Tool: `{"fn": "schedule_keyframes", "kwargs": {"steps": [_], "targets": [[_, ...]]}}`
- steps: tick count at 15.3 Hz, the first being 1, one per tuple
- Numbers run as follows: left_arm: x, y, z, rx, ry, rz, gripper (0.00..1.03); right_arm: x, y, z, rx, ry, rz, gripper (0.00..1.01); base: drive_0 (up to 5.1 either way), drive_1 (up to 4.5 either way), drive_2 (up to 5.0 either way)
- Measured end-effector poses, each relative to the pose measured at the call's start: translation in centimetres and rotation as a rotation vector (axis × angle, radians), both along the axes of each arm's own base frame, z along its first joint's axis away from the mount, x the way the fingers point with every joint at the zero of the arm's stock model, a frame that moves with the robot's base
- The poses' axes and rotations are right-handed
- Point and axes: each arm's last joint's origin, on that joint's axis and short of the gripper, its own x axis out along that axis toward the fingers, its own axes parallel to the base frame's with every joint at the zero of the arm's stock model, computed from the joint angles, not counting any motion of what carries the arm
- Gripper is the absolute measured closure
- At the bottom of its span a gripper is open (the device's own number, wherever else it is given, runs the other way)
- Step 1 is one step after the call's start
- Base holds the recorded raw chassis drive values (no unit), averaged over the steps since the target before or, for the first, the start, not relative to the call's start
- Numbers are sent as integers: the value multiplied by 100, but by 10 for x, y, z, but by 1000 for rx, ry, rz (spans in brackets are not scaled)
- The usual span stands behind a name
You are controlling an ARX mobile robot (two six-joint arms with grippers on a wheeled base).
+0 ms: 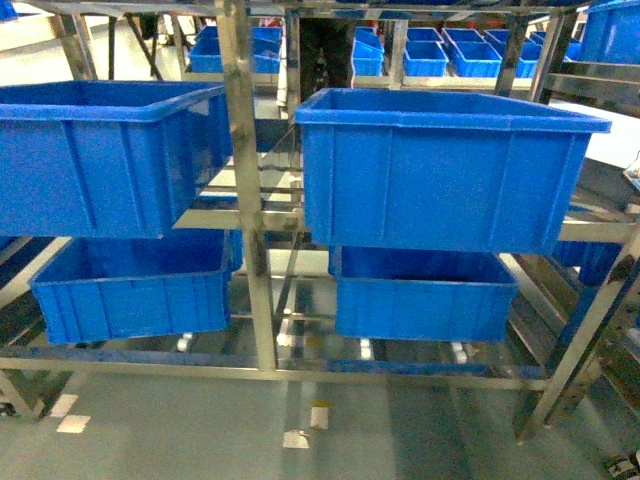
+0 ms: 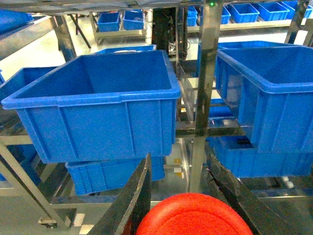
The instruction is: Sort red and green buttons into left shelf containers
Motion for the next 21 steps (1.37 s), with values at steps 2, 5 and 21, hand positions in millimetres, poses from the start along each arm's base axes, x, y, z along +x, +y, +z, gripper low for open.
{"fn": "schedule_keyframes", "kwargs": {"steps": [2,5,21], "targets": [[0,0,1,0,-6,0,72,0,0,0,0,1,0,74,-249,121,121],[0,0,-1,0,6,0,72,0,1,0,0,2,8,74,-6,134,-146],[1,0,-1,0,4,3,72,-1,1,0,2,13,10,74,-1,295,-297]]}}
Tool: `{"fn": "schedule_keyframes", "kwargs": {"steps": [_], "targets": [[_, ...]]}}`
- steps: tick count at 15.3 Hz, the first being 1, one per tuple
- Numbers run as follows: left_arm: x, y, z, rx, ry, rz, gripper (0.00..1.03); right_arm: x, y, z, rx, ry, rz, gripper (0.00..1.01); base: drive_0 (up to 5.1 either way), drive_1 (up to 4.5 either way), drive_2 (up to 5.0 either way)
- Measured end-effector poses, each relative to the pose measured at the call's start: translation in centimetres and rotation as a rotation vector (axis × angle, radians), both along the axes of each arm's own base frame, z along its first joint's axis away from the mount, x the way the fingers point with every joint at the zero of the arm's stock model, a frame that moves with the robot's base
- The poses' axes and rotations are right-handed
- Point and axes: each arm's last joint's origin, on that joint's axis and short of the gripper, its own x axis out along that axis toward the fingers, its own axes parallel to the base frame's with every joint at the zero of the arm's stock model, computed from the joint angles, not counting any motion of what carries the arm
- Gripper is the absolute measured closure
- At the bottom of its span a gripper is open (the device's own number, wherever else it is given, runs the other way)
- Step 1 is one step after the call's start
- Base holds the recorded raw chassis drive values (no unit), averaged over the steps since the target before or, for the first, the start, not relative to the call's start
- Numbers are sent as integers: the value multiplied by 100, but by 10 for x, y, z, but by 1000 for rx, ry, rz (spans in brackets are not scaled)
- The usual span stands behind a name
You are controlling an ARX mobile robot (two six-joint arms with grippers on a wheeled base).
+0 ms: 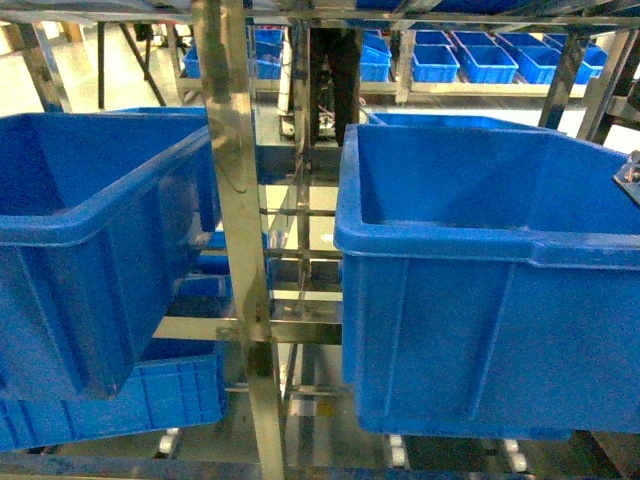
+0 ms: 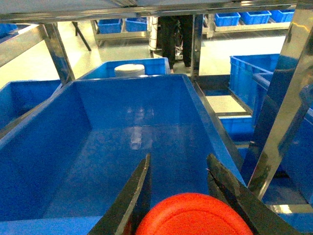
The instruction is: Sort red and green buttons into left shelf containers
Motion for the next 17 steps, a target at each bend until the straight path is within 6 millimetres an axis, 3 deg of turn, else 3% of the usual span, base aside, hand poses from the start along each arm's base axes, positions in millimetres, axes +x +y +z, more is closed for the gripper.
{"fn": "schedule_keyframes", "kwargs": {"steps": [10,11,12,15,17], "targets": [[0,0,0,0,0,0,72,30,2,29,52,24,-37,74,0,0,0],[0,0,0,0,0,0,72,72,-18,1,-6,180,-182,74,0,0,0],[0,0,0,0,0,-1,72,116,-42,-26,-83,205,-363,74,0,0,0],[0,0,0,0,0,-2,72,117,-44,-19,-104,125,-369,41,0,0,0],[0,0,0,0,-2,0,72,86,-34,-10,-114,55,-327,17,0,0,0]]}}
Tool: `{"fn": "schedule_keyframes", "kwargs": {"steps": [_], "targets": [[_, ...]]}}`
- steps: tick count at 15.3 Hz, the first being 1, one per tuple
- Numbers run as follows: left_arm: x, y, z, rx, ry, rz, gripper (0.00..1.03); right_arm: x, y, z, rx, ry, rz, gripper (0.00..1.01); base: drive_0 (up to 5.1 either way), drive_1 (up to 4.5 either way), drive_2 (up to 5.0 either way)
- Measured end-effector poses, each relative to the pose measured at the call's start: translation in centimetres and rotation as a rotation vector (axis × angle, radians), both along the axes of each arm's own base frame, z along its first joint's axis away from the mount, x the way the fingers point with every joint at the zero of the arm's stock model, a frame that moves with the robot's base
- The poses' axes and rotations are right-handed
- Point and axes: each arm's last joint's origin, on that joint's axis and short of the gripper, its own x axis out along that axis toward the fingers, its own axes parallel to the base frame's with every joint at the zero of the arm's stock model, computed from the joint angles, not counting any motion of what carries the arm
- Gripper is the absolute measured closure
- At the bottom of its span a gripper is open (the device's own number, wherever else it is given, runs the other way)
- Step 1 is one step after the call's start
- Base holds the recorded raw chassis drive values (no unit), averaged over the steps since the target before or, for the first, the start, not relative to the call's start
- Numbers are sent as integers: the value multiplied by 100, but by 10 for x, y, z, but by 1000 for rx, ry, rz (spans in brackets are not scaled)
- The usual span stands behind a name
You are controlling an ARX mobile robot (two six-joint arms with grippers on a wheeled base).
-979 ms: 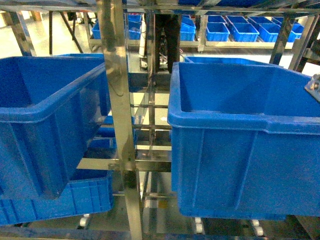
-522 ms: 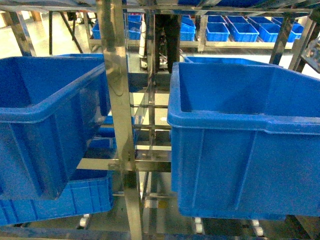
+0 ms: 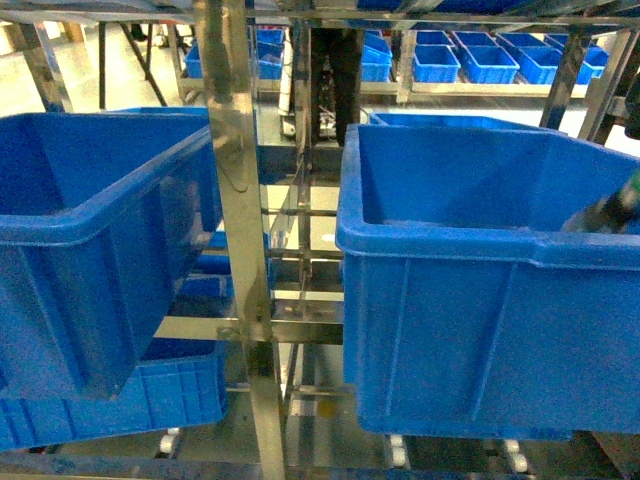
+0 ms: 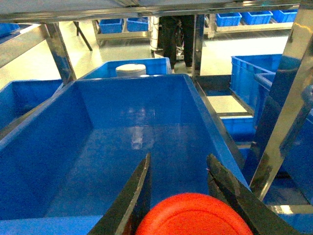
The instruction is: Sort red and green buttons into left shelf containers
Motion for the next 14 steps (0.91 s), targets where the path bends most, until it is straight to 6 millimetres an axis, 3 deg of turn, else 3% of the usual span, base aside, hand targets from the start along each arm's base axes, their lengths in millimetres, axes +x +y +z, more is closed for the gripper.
{"fn": "schedule_keyframes", "kwargs": {"steps": [1,3,6,8,9,11,14], "targets": [[0,0,0,0,0,0,72,-26,7,3,-18,-23,37,2,0,0,0],[0,0,0,0,0,0,72,-67,21,3,-56,-52,89,3,0,0,0],[0,0,0,0,0,0,72,-89,28,3,-79,-71,100,3,0,0,0],[0,0,0,0,0,0,72,-117,35,19,-107,-158,91,3,0,0,0],[0,0,0,0,0,-1,72,-121,33,30,-128,-220,47,3,0,0,0],[0,0,1,1,-10,-2,72,-115,31,26,-179,-194,9,3,0,0,0],[62,23,11,45,-121,35,72,-115,31,26,-180,-194,9,3,0,0,0]]}}
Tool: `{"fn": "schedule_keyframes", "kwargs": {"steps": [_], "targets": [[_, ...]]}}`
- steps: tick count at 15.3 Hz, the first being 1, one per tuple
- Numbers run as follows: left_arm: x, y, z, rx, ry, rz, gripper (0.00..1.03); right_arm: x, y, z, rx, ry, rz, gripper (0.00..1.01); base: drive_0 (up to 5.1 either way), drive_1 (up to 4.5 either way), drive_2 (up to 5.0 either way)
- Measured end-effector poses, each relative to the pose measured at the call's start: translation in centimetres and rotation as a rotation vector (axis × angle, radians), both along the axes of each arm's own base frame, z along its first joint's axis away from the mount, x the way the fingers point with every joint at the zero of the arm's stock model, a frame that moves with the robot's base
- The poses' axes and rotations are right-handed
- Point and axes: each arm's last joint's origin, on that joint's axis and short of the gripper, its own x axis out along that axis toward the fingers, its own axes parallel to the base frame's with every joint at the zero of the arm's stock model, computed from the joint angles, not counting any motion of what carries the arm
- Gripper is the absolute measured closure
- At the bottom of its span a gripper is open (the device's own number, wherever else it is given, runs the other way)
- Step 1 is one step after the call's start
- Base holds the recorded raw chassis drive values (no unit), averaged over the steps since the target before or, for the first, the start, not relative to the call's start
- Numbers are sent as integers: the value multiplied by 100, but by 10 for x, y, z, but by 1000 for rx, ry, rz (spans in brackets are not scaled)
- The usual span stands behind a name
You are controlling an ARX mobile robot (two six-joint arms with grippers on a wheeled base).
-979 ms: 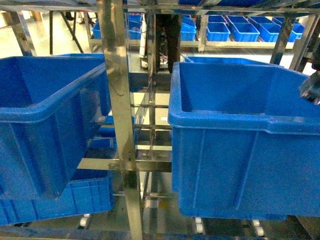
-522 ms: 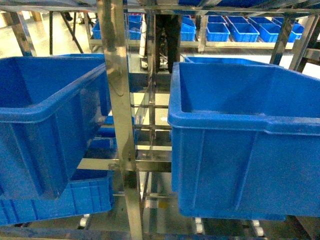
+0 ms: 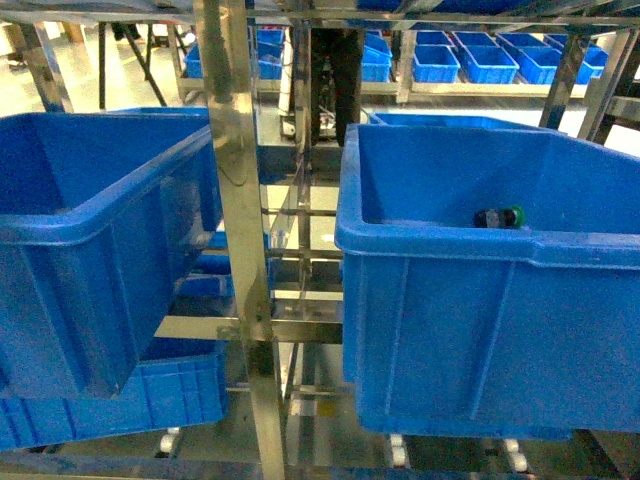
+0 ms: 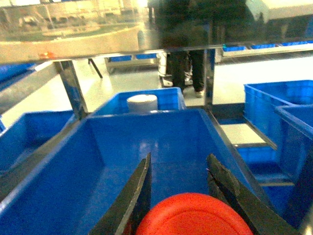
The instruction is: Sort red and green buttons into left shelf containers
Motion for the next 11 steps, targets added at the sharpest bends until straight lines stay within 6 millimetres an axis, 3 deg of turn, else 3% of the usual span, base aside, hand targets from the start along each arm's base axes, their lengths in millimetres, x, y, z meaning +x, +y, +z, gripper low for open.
{"fn": "schedule_keyframes", "kwargs": {"steps": [2,5,7,8,11], "targets": [[45,24,-10,53,-6,61,72,0,0,0,0,0,0,3,0,0,0],[76,38,-43,87,107,92,72,0,0,0,0,0,0,3,0,0,0],[85,39,-58,120,155,76,72,0,0,0,0,0,0,3,0,0,0],[86,39,-59,120,155,66,68,0,0,0,0,0,0,3,0,0,0],[83,39,-48,110,152,47,41,0,0,0,0,-1,0,3,0,0,0]]}}
